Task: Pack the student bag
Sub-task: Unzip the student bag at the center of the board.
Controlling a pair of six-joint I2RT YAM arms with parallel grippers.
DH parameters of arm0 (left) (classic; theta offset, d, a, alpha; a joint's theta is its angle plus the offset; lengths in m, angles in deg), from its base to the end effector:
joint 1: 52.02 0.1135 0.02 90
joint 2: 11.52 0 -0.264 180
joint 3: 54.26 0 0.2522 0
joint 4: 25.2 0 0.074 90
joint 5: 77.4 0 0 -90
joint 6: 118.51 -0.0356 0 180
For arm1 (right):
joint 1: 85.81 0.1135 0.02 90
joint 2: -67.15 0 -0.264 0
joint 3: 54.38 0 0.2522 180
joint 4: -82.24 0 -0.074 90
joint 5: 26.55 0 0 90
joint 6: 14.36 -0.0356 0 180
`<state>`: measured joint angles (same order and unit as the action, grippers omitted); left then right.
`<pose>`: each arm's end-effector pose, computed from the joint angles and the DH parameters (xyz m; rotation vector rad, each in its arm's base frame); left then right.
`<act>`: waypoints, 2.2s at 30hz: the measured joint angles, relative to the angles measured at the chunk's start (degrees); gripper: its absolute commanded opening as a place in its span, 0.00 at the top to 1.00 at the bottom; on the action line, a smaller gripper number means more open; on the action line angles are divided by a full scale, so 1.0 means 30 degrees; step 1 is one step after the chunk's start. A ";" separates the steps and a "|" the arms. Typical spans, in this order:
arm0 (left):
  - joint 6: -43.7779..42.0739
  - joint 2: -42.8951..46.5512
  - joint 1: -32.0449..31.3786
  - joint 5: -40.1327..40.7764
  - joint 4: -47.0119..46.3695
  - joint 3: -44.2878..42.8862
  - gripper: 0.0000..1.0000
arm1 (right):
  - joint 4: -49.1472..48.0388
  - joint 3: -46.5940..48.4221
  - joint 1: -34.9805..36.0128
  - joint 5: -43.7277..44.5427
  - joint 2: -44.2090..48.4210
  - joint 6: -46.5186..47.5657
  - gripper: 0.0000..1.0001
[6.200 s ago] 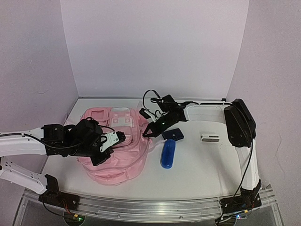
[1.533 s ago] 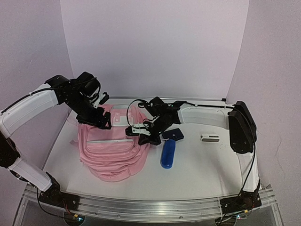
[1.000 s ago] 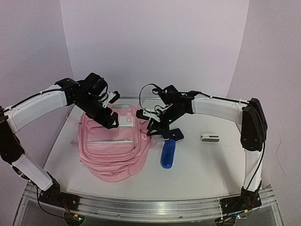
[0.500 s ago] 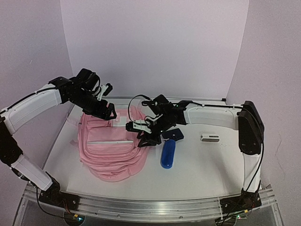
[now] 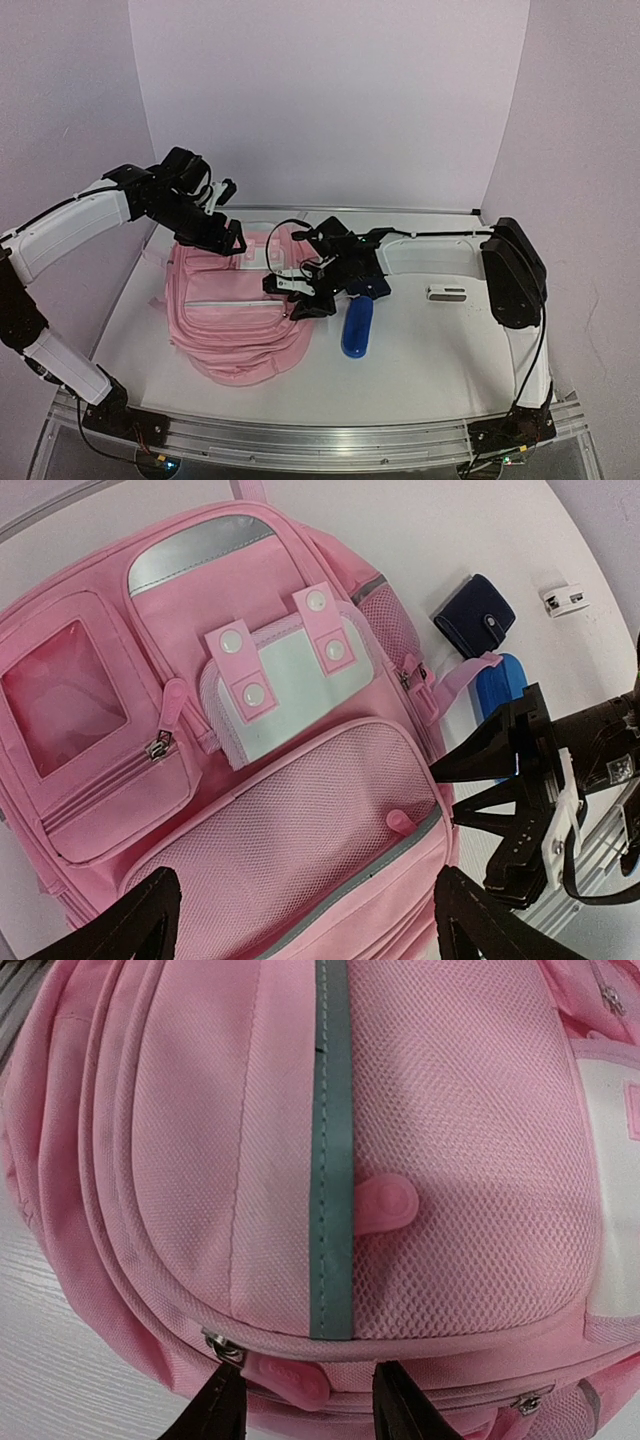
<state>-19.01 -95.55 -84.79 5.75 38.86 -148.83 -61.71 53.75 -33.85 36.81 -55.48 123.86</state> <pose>0.2546 -0.1689 0.3343 0.5643 2.4910 -0.4460 0.2794 0.3830 0.1910 -1.9767 1.3871 0.5975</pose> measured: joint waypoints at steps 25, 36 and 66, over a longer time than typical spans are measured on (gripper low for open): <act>-0.2187 -0.2171 0.0539 -0.1321 0.0687 -0.1171 0.20 | 0.1871 0.1817 -0.2133 0.0743 0.0823 -0.3126 1.00; -0.1999 -0.9034 0.0550 -0.4677 -0.2013 -0.6462 0.24 | 0.1646 0.0937 -0.2848 0.1708 0.1403 -0.5151 1.00; -0.1048 -1.3546 0.1035 -0.7305 -0.3149 -0.8869 1.00 | 0.1083 0.0186 -0.2588 0.2616 0.1566 -0.5495 1.00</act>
<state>-22.16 -136.19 -81.69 -16.16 29.41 -175.44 -58.46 54.31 -41.61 44.66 -50.78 107.38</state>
